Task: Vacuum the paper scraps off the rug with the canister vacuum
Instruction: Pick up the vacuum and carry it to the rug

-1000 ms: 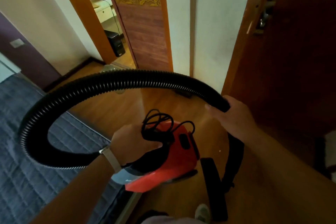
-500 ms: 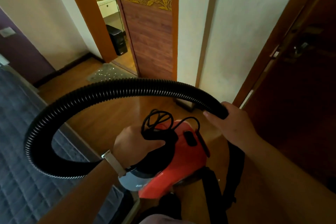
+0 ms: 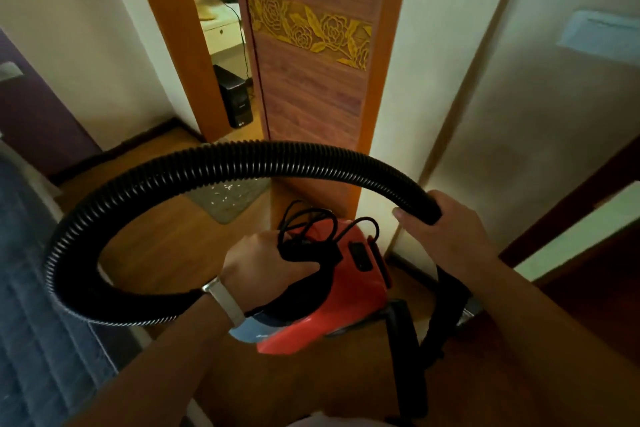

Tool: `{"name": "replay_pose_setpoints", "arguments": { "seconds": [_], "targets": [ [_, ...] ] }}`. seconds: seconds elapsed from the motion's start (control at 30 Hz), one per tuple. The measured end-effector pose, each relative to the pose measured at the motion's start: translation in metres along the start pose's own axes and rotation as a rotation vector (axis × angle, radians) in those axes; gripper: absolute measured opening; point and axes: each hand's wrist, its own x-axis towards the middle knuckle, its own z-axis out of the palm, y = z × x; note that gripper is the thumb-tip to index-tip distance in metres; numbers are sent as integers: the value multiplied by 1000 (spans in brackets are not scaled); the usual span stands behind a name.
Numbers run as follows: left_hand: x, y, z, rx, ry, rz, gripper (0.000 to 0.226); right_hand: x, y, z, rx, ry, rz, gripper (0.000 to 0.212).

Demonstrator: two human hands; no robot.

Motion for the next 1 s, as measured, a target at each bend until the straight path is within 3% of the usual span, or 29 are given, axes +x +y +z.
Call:
{"name": "replay_pose_setpoints", "arguments": {
  "seconds": [0.2, 0.33, 0.53, 0.7, 0.8, 1.0],
  "targets": [
    [67, -31, -24, -33, 30, -175, 31, 96, -35, 41, 1, -85, -113, 27],
    [114, -47, -36, -25, 57, -258, 22, 174, -49, 79, 17, -160, -167, 37],
    [186, -67, -58, 90, 94, -463, 45, 292, -88, 125, 107, -382, -245, 41],
    [230, -83, -85, 135, 141, -609, 43, 376, -134, 158, 151, -490, -331, 34],
    [242, -95, -106, 41, 213, -701, 32, 405, -163, 185, 122, -519, -415, 30],
    [266, -141, -146, -106, 384, -813, 32, 441, -232, 262, 76, -586, -551, 29]
  ]
}}
